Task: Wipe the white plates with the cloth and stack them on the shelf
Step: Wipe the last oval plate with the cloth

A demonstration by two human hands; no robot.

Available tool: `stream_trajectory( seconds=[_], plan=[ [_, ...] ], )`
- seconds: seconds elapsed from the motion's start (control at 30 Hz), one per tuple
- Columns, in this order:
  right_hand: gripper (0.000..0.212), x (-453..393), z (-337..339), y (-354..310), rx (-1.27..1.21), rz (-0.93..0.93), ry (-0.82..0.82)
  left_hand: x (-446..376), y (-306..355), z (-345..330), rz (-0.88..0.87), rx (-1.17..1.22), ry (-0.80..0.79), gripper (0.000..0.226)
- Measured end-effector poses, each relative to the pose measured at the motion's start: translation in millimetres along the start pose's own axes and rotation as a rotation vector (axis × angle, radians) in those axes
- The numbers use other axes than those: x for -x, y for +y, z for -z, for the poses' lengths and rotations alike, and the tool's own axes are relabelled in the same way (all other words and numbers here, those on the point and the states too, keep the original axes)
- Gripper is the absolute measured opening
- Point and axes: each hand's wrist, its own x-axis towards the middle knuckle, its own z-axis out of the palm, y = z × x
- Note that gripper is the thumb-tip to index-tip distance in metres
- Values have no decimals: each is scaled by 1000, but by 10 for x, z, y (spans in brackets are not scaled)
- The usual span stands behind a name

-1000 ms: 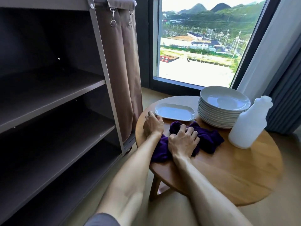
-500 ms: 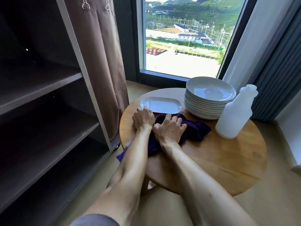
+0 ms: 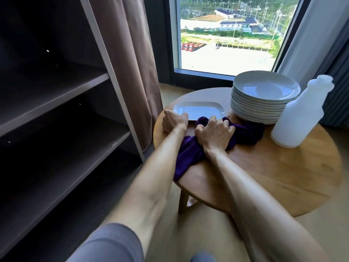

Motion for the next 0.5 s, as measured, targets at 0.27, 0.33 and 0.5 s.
stream_trajectory(
  seconds=[0.27,0.33,0.5],
  plan=[
    [34,86,62,-9,-2,0,-16,-85,129,414,329,637,-286,4],
    [40,113,72,-10,-15,-12,-18,-19,90,481,364,820,-321,12],
    [82,348,178,-96,32,-37,-231,197,-103,825,384,1012,-308,24]
  ],
)
